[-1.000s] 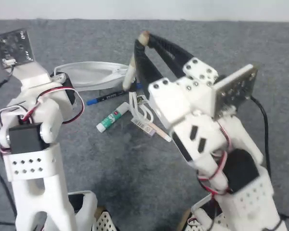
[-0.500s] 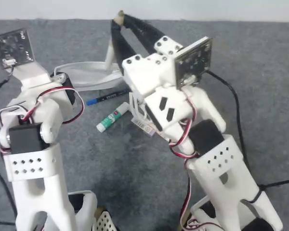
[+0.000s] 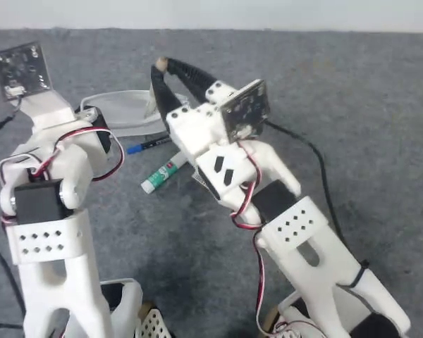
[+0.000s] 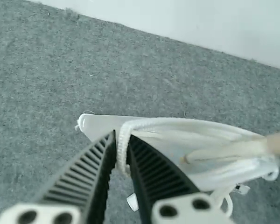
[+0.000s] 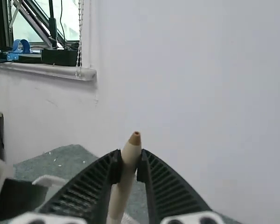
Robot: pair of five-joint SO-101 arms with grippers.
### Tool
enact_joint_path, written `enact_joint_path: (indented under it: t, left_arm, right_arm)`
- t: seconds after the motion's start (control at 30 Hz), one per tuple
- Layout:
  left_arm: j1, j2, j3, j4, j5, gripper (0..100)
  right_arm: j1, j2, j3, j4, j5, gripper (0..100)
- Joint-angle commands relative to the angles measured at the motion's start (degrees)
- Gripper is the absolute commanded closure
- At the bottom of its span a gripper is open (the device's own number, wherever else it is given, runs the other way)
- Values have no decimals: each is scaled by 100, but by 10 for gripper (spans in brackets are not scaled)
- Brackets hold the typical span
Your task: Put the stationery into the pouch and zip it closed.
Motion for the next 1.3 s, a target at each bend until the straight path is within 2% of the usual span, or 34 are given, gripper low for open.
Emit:
enact_joint_path:
  t: [0.0,0.27,0.47,0.6,0.87,1.27]
  left_arm:
    - [26,-18,-127,-211,79,990]
    - [26,-26,-40,-237,79,990]
    - [26,-18,-40,-237,79,990]
    - [18,-18,-40,-246,79,990]
    - [9,-18,-31,-246,79,990]
    - [0,-18,-31,-264,79,990]
  right_arm:
    - [-145,-84,220,-268,97,992]
    - [-171,-75,378,48,97,987]
    - [-576,-127,369,743,114,854]
    - [-734,-145,369,963,422,854]
    - [-725,-154,316,1270,448,854]
    - [-716,-611,-536,3442,431,854]
